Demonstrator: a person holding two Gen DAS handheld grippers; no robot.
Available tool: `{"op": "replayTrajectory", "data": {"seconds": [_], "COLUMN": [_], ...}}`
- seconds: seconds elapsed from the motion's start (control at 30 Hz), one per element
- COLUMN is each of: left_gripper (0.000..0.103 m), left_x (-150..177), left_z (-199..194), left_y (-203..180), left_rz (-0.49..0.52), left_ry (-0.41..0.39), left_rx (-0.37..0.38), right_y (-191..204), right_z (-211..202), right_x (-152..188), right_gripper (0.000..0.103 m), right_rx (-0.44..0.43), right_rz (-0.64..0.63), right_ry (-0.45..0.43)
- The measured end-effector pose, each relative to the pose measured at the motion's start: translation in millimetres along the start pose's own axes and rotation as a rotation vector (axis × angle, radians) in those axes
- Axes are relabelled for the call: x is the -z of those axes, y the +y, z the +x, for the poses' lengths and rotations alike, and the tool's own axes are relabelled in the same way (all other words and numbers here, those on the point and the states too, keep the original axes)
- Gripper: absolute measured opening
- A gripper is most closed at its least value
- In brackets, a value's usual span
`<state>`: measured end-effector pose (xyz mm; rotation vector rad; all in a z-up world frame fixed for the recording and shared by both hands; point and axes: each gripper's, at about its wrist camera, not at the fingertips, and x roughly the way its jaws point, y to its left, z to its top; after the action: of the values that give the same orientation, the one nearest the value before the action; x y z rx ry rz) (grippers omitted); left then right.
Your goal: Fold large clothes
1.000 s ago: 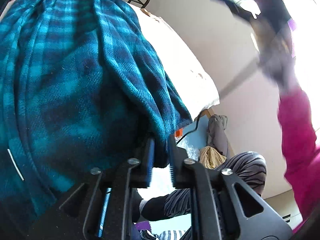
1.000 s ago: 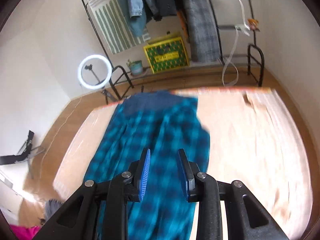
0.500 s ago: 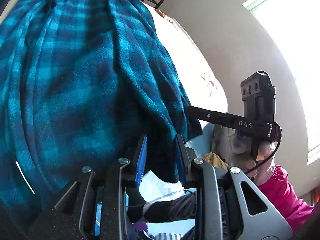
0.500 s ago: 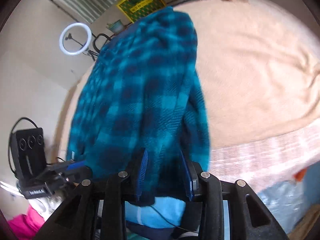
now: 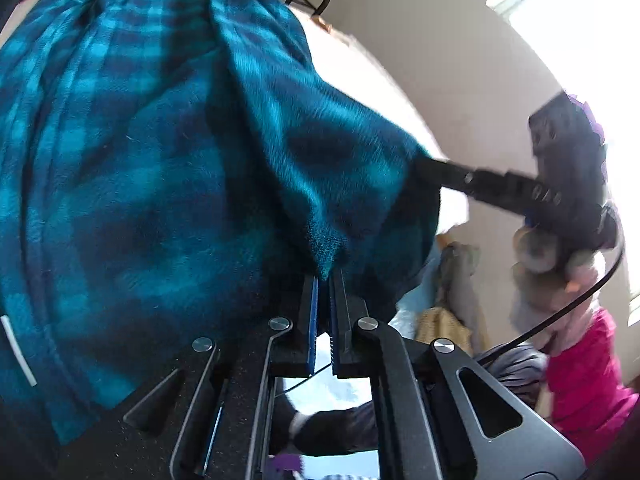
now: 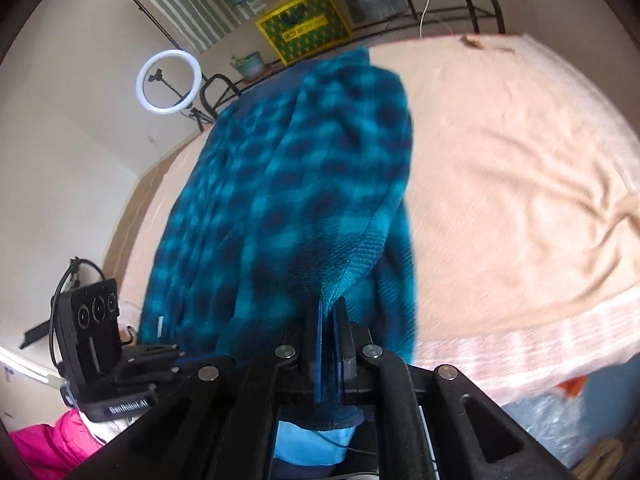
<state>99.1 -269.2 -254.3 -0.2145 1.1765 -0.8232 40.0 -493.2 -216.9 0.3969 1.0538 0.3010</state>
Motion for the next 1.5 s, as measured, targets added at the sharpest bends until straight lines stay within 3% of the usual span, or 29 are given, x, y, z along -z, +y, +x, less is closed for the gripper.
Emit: {"op": "replayTrajectory", "data": {"seconds": [0.2, 0.3, 0.33, 0.4, 0.53, 0.6, 0.67, 0.73, 0.93, 1.0, 1.1, 1.13, 1.2, 1.3, 1.37, 1.5], "left_gripper": [0.002, 0.002, 0.002, 0.002, 0.003, 0.009, 0.032, 0.04, 0.041, 0.046, 0.046, 0.046, 0.031, 0.013, 0.011, 0.01], "left_x": [11, 16, 17, 23, 28, 26, 16, 13, 10, 10, 14, 14, 13, 3, -4, -16], "left_z": [4, -9, -13, -24, -30, -16, 7, 29, 80, 97, 101, 102, 101, 91, 77, 25], "left_y": [-13, -22, -24, -33, -64, -84, -101, -116, -137, -135, -132, -131, -128, -116, -111, -100], "left_rz": [0.099, 0.145, 0.157, 0.199, 0.303, 0.357, 0.378, 0.397, 0.462, 0.467, 0.465, 0.467, 0.47, 0.402, 0.337, 0.206], "left_ry": [0.017, -0.019, -0.032, -0.064, -0.108, -0.098, -0.079, -0.071, -0.03, 0.005, -0.002, -0.001, -0.006, 0.009, 0.004, -0.085], "left_rx": [-0.071, -0.126, -0.135, -0.165, -0.167, -0.153, -0.139, -0.131, -0.218, -0.267, -0.276, -0.275, -0.269, -0.181, -0.114, 0.019], "right_y": [-24, -25, -25, -28, -39, -44, -52, -63, -90, -102, -109, -110, -109, -105, -104, -99], "right_z": [47, 40, 34, 16, -35, -56, -76, -95, -116, -116, -117, -118, -118, -114, -110, -84], "right_x": [15, 14, 13, 12, 20, 26, 32, 43, 64, 68, 68, 67, 66, 56, 50, 26], "right_gripper": [0.002, 0.008, 0.01, 0.026, 0.031, 0.034, 0.034, 0.034, 0.034, 0.034, 0.034, 0.034, 0.034, 0.034, 0.034, 0.037], "right_rx": [0.099, 0.08, 0.07, 0.029, -0.006, 0.019, 0.032, 0.029, 0.018, 0.002, -0.02, -0.021, -0.016, -0.027, -0.044, -0.088], "right_rz": [0.023, 0.024, 0.03, 0.051, 0.088, 0.093, 0.116, 0.154, 0.247, 0.291, 0.321, 0.317, 0.299, 0.281, 0.28, 0.275], "right_ry": [0.138, 0.115, 0.097, 0.043, -0.093, -0.154, -0.21, -0.268, -0.339, -0.348, -0.353, -0.352, -0.348, -0.343, -0.341, -0.295]}}
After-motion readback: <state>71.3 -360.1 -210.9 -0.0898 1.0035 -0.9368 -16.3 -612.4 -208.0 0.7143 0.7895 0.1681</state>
